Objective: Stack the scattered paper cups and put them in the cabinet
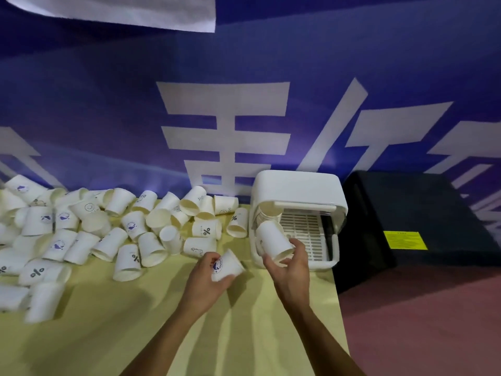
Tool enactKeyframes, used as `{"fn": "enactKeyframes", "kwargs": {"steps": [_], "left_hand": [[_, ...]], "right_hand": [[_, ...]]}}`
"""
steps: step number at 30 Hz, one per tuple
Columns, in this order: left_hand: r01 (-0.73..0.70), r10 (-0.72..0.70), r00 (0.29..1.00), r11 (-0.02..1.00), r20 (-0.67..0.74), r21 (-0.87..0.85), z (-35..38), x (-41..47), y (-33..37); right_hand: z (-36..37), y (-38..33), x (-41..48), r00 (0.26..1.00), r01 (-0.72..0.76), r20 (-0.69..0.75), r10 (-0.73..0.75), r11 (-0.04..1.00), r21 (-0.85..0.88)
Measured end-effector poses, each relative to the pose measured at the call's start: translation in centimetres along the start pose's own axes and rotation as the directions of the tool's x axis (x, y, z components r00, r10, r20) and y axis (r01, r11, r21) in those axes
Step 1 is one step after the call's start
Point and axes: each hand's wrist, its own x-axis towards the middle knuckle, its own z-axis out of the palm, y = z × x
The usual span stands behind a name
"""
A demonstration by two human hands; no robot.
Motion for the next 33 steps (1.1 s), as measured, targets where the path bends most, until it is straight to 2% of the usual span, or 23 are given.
{"fn": "enactKeyframes", "kwargs": {"steps": [3, 12, 17, 23, 33], "left_hand": [[-0.005, 0.005, 1.0, 1.0, -0.017, -0.002, 0.8, 1.3, 1.5], [-0.053, 0.053, 0.997, 0.999, 0.057, -0.001, 1.1, 3.9, 2.3], [-0.04, 0.041, 0.997, 0.999, 0.06, -0.017, 0.4, 4.4, 2.2], [-0.04, 0.042, 0.997, 0.999, 0.066, -0.032, 0.1, 4.6, 2.1], [-0.026, 0.028, 0.997, 0.999, 0.067, -0.03, -0.5, 4.7, 2.0]], "right_hand": [[-0.6, 0.0, 1.1, 1.0, -0.003, -0.015, 0.004, 0.999, 0.043], [-0.8, -0.9, 1.8, 0.994, -0.022, -0.106, 0.039, 0.987, 0.156], [-0.6, -1.4, 2.5, 0.991, 0.007, -0.13, 0.007, 0.994, 0.111], [-0.2, -2.1, 2.8, 0.982, 0.083, -0.183, -0.055, 0.985, 0.149], [0.5, -2.5, 3.7, 0.986, 0.139, -0.096, -0.135, 0.989, 0.041]]}}
